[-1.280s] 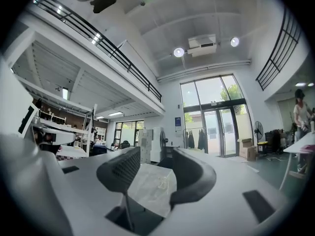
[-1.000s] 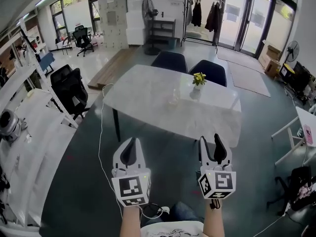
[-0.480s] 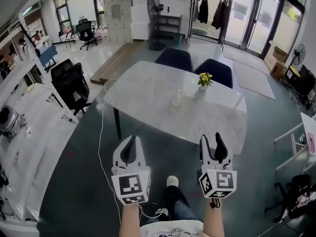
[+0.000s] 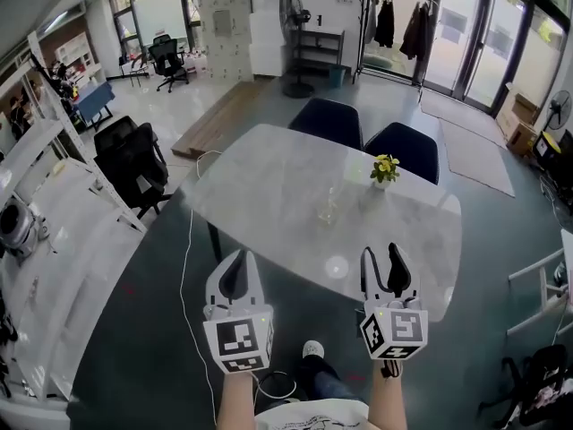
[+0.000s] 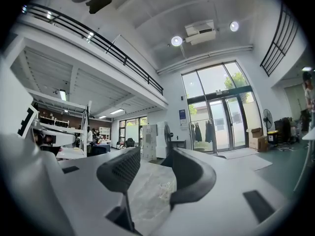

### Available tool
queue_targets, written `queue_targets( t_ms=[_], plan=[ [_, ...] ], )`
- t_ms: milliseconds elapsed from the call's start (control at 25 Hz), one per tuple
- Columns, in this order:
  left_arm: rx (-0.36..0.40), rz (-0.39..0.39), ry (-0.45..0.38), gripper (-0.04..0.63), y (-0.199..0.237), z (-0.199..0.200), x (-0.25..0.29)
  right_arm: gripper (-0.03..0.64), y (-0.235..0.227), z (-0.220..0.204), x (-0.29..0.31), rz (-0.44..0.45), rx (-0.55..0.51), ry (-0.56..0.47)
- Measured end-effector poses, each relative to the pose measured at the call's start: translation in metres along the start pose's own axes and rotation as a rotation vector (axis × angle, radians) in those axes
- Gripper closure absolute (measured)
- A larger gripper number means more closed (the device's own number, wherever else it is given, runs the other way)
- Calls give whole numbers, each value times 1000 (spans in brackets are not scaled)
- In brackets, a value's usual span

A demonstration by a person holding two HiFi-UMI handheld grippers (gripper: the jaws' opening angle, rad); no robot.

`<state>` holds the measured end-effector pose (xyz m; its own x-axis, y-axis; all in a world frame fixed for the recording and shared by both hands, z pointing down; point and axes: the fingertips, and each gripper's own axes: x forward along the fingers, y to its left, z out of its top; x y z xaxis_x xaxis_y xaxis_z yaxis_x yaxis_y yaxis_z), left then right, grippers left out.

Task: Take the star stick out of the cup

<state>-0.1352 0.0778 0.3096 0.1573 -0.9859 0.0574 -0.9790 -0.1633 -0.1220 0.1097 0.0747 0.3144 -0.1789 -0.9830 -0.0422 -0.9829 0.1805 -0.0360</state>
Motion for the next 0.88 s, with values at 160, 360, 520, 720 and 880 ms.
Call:
queue_targets(
  t_ms=[160, 360, 520, 720, 880],
  plan=[
    [12, 20, -11, 594, -1, 13, 44, 420, -20, 8, 48, 15, 14, -13],
    [12, 37, -6, 594, -3, 17, 94, 420, -39, 2, 97, 35, 19, -2],
    [14, 42, -1, 594, -8, 18, 123, 420, -54, -2, 124, 43, 18, 12],
    [30, 29, 26, 594, -15, 11, 148, 420, -70, -13, 146, 39, 32, 38],
    [32, 26, 44, 594, -14, 4, 167, 420, -76, -24, 162, 38, 30, 61]
  ],
)
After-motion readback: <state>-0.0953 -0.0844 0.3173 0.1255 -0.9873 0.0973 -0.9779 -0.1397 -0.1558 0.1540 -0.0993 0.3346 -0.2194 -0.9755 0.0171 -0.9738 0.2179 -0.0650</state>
